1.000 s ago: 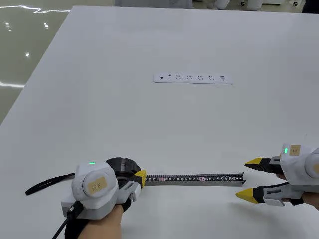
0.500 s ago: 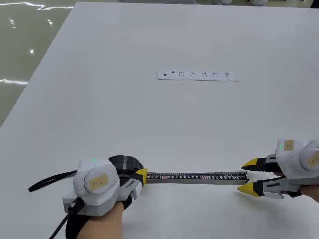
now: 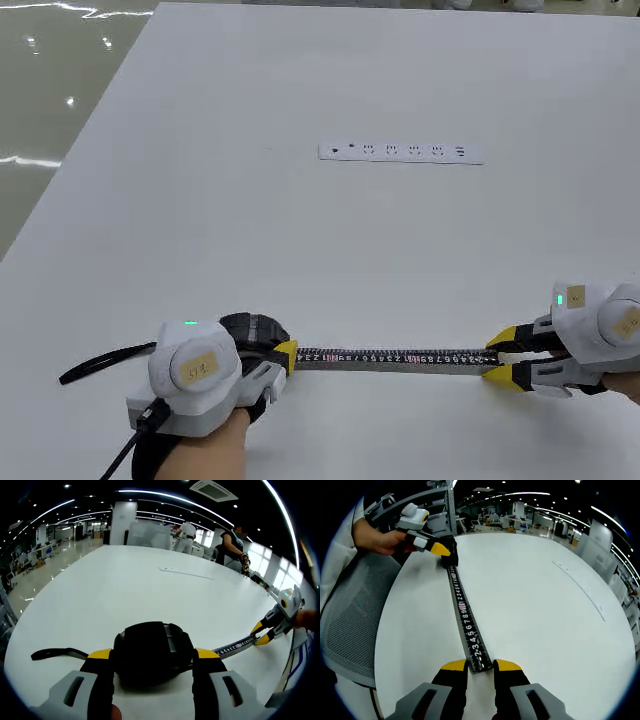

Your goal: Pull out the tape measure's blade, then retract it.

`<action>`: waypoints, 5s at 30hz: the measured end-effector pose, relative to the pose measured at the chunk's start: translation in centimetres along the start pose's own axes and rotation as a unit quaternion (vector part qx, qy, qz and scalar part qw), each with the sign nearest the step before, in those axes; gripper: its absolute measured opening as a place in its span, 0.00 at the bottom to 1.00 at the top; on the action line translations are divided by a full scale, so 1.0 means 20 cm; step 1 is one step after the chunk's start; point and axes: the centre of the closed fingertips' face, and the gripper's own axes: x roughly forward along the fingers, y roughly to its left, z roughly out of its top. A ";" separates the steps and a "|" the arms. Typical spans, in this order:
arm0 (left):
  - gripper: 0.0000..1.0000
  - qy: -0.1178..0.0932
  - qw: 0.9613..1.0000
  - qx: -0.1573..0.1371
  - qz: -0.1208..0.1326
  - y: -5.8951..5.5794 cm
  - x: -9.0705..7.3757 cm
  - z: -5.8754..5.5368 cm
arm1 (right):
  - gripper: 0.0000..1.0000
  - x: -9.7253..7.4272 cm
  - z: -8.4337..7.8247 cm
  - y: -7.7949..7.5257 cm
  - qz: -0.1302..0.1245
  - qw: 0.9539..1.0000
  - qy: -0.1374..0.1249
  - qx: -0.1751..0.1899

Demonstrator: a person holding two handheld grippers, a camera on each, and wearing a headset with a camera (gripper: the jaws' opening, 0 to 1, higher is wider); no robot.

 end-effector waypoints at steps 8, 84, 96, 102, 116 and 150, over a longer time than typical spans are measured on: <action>0.59 0.001 1.000 0.000 0.002 0.00 0.00 0.00 | 0.14 0.01 0.00 -0.01 0.003 1.000 0.006 -0.024; 0.54 0.014 1.000 -0.002 -0.017 0.01 0.00 -0.01 | 0.11 0.31 0.44 0.12 0.048 0.997 -0.045 -0.050; 0.54 0.015 1.000 -0.007 -0.016 0.01 0.00 -0.01 | 0.11 0.39 0.53 0.16 0.060 0.995 -0.053 -0.051; 0.54 0.016 1.000 -0.006 -0.017 0.01 0.00 -0.01 | 0.11 0.43 0.58 0.19 0.065 0.995 -0.059 -0.052; 0.54 0.016 1.000 -0.007 -0.018 0.01 0.00 -0.01 | 0.11 0.49 0.68 0.22 0.071 0.994 -0.071 -0.046; 0.54 0.014 0.999 -0.026 -0.031 0.01 -0.01 -0.01 | 0.11 0.65 0.89 0.31 0.088 0.991 -0.094 -0.048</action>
